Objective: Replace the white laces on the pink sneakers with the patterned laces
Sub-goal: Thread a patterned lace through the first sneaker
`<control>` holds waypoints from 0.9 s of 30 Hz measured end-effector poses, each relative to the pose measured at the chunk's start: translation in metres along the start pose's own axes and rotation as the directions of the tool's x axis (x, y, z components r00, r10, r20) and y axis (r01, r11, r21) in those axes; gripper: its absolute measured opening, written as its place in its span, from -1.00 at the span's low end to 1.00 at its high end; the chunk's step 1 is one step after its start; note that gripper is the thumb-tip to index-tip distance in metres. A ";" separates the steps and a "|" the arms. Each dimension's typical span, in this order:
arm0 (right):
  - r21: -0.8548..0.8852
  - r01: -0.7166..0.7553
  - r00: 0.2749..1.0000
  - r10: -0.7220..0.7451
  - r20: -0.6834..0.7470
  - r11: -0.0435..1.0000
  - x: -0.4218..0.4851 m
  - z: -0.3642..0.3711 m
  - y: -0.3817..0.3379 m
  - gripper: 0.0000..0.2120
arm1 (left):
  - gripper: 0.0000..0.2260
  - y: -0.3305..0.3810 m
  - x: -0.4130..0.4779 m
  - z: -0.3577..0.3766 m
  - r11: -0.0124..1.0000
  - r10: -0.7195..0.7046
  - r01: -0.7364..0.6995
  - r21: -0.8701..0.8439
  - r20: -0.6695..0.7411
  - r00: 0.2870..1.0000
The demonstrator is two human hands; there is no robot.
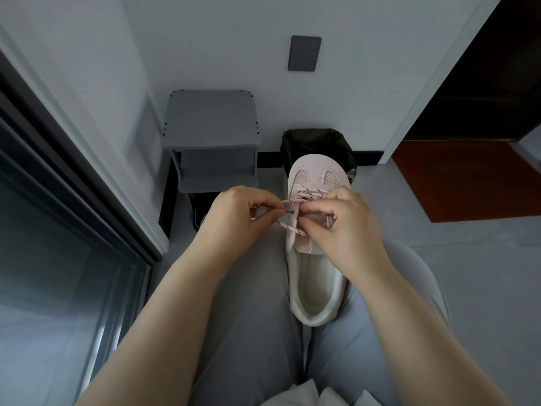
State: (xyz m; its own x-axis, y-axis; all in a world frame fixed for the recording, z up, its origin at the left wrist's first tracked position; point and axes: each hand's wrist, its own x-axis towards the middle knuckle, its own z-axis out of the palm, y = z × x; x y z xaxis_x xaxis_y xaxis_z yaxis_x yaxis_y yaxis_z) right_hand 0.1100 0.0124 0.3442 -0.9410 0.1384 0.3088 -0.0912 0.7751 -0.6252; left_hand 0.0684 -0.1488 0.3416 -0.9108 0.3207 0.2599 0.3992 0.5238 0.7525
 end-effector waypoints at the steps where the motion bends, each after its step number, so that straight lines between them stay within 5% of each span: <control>1: 0.003 -0.008 1.000 0.008 0.000 1.000 0.000 0.001 0.001 -0.85 | -0.94 0.000 0.000 0.000 1.000 -0.003 0.003 -0.007 -0.001 1.000; 15: 0.002 -0.030 0.999 0.030 0.028 1.000 0.000 0.005 0.003 -0.88 | -0.89 -0.005 0.004 0.014 0.996 0.086 -0.085 -0.014 0.067 0.994; 20: 0.018 -0.011 0.998 0.010 0.068 1.000 0.000 0.001 0.009 -0.97 | -0.59 -0.005 -0.002 0.019 0.997 0.068 -0.066 0.037 -0.039 0.997; 24: 0.273 -0.173 0.985 0.169 0.036 0.946 -0.003 -0.020 0.014 -0.88 | -0.31 0.000 -0.003 0.018 1.000 -0.028 0.029 0.011 -0.041 0.999; 27: 0.765 -0.175 0.956 0.291 -0.017 0.620 0.000 -0.039 0.016 -0.82 | -0.24 0.003 -0.001 0.016 0.998 -0.065 0.065 -0.008 -0.001 0.998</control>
State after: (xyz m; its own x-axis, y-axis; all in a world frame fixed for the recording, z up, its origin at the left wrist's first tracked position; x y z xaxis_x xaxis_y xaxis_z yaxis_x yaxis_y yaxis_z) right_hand 0.1207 0.0490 0.3620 -0.9211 0.3687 0.1254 -0.1408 -0.0151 -0.9899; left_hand 0.0725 -0.1351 0.3336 -0.9350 0.2850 0.2109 0.3381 0.5375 0.7725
